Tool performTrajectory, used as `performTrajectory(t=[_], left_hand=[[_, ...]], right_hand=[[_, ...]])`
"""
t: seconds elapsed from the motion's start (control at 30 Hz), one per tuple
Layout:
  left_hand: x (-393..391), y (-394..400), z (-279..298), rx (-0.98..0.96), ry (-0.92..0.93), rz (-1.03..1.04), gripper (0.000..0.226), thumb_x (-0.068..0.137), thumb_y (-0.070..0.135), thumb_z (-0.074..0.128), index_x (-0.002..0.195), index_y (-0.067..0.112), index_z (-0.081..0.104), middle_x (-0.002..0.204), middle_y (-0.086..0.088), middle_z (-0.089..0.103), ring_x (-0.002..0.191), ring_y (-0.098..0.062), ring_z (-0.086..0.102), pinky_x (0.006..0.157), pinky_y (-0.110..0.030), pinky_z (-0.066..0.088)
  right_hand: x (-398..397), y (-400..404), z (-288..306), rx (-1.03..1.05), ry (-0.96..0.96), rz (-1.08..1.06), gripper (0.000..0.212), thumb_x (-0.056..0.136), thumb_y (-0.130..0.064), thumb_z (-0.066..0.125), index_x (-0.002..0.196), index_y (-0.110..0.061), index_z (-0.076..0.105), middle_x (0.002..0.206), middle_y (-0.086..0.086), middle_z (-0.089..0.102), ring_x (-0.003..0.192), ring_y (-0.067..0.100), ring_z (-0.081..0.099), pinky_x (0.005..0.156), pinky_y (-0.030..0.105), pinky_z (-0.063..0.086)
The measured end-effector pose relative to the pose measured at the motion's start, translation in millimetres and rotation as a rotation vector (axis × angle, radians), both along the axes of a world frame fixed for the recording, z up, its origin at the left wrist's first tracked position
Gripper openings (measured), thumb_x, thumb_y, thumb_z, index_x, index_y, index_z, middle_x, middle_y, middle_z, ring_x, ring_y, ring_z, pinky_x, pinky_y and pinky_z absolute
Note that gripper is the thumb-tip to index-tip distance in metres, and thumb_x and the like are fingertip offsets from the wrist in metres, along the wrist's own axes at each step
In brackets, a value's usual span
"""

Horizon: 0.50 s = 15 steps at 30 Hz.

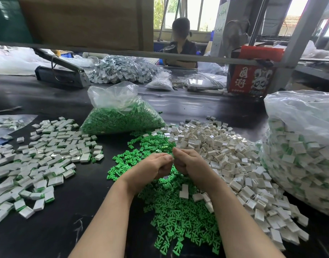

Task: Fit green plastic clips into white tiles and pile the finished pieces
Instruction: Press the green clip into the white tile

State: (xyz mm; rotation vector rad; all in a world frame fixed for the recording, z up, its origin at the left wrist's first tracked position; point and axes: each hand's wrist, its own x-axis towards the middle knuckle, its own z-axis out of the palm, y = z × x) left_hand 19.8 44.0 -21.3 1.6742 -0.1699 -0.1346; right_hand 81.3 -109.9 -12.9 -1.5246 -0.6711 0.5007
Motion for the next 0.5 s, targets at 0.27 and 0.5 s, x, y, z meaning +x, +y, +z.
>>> performTrajectory(t=[0.27,0.5], left_hand=[[1,0,0,-0.051,0.019,-0.006,0.033,0.095,0.033,0.041,0.063,0.026,0.04,0.056,0.011,0.033,0.05,-0.008,0.025,0.047,-0.015,0.028],[1,15,-5,-0.084,0.012,0.032,0.031,0.096,0.034,0.043,0.068,0.022,0.041,0.058,0.008,0.035,0.05,-0.01,0.024,0.046,-0.016,0.027]], right_hand=[[2,1,0,-0.033,-0.086,-0.06,0.042,0.104,-0.018,0.042,0.061,-0.017,0.043,0.05,-0.011,0.035,0.045,0.005,0.029,0.046,0.017,0.028],[16,-14,-2,0.256,0.131,-0.323,0.048,0.104,-0.021,0.037,0.056,-0.019,0.038,0.049,-0.004,0.034,0.043,0.012,0.028,0.046,0.024,0.029]])
